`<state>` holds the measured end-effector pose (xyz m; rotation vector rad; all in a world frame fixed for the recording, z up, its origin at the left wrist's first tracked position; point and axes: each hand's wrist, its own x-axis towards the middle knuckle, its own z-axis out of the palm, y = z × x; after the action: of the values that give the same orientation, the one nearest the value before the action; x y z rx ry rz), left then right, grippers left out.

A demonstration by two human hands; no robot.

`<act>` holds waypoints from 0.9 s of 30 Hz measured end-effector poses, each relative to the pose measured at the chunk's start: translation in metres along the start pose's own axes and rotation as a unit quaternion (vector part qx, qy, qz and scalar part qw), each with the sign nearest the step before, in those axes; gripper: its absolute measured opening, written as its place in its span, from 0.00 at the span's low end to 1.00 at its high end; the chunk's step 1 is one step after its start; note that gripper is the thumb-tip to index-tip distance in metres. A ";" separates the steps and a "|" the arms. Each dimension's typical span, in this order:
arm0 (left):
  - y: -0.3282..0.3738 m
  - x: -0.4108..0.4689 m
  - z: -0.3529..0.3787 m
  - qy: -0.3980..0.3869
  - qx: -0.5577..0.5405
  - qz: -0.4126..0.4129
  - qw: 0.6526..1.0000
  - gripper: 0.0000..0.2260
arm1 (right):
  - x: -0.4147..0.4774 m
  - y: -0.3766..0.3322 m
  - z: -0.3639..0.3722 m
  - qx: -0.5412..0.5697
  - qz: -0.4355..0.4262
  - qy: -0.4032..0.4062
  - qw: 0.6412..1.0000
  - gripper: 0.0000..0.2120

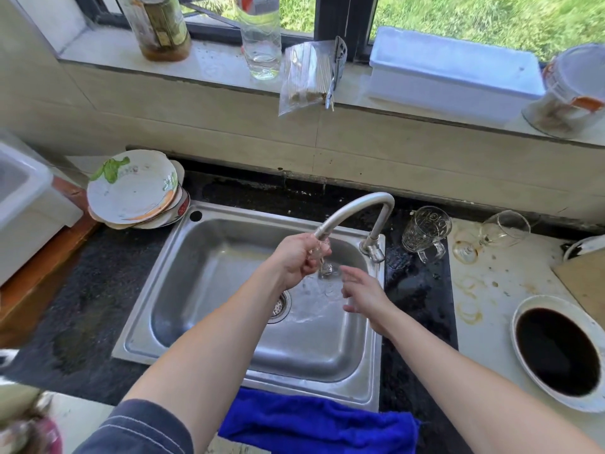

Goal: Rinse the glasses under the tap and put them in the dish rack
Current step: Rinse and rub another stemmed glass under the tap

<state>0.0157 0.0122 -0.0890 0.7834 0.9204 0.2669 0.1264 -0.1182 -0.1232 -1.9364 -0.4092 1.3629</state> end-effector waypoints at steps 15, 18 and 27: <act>0.042 -0.005 -0.030 0.111 0.308 0.105 0.939 0.05 | 0.023 -0.033 0.032 -0.259 -0.152 0.016 0.954 0.19; 0.041 -0.005 -0.054 0.193 0.315 0.126 0.921 0.11 | 0.029 -0.043 0.042 -0.194 -0.148 -0.007 0.970 0.16; 0.007 -0.021 -0.119 0.270 0.261 0.087 0.923 0.15 | 0.040 -0.073 0.071 0.070 -0.063 0.008 0.996 0.05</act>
<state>-0.0904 0.0649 -0.1137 1.3259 1.4777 0.4143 0.0881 -0.0166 -0.1112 -1.7755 -0.4110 1.2600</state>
